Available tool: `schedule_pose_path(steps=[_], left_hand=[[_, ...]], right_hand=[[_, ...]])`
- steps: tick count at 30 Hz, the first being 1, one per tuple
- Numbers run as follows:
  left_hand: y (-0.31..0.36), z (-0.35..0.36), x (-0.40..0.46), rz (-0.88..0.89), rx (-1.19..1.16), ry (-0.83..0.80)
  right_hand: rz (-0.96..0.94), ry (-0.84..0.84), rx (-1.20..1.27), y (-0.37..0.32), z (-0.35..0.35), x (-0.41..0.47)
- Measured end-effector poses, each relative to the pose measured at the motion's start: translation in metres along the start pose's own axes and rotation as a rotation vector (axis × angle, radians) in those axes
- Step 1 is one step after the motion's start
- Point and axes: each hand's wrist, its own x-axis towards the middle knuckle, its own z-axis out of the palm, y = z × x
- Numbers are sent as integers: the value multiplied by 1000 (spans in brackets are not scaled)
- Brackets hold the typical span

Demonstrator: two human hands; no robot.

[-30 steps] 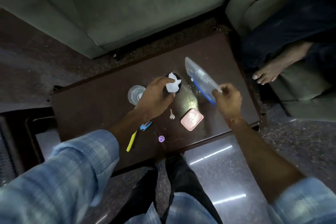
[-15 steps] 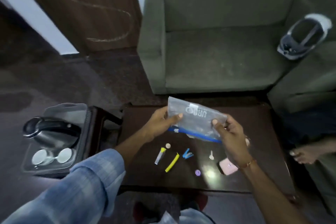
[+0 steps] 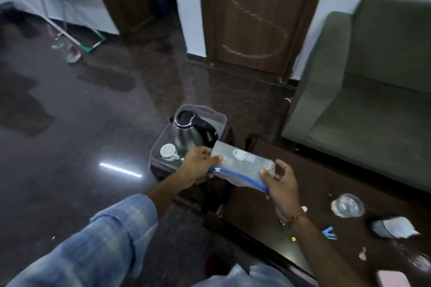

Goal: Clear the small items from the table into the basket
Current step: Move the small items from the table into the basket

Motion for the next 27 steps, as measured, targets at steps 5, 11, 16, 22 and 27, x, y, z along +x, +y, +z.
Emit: schedule_pose_path(steps=[5, 11, 16, 22, 27], left_hand=[[-43, -61, -4, -152, 74, 137], [-73, -104, 6, -230, 107, 314], [-80, -127, 32, -341, 164, 319], [-87, -151, 75, -415, 366, 225], [-91, -180, 128, -478, 482, 111]], right_hand=[[117, -134, -79, 15, 64, -1], [205, -222, -230, 31, 125, 25], [314, -327, -276, 47, 162, 53], [536, -375, -148, 62, 191, 71], [710, -312, -79, 77, 231, 83]])
